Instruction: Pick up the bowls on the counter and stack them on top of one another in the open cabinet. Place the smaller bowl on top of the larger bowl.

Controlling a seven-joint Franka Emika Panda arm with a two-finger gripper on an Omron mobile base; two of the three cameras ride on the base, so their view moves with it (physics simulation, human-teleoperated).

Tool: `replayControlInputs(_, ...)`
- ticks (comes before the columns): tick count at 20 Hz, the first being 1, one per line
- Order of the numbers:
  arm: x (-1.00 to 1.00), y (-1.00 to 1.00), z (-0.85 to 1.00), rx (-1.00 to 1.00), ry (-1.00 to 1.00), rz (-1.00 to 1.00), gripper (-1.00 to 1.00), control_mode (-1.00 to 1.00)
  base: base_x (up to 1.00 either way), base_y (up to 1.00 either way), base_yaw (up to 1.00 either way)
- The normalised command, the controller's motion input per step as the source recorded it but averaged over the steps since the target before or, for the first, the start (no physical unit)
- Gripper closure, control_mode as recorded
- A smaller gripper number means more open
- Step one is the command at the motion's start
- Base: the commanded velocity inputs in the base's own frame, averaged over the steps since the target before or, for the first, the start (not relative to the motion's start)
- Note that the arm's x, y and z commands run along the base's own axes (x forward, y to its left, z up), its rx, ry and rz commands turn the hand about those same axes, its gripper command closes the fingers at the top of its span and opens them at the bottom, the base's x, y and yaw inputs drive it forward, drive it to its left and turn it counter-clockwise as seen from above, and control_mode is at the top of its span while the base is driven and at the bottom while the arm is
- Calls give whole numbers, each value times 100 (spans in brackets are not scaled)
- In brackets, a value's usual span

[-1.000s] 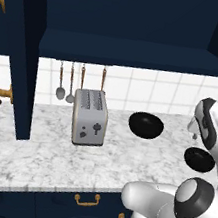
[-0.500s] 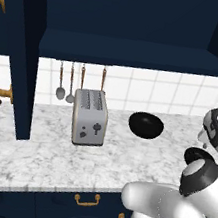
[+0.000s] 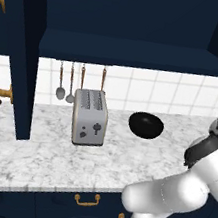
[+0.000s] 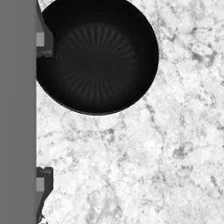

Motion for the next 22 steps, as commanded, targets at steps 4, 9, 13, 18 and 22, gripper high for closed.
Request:
replayControlInputs(4, 31, -10, -30, 4, 0, 0, -100, -100, 0, 0, 0)
replayControlInputs(9, 46, -1, -28, 0, 9, 0, -100, -100, 0, 0, 0)
replayControlInputs(13, 9, -8, -42, 1, 0, 0, -100, -100, 0, 0, 0)
replayControlInputs(18, 0, -21, -26, 4, 0, 0, -100, -100, 0, 0, 0)
replayControlInputs(22, 0, 0, -19, 0, 0, 0, -100, -100, 0, 0, 0)
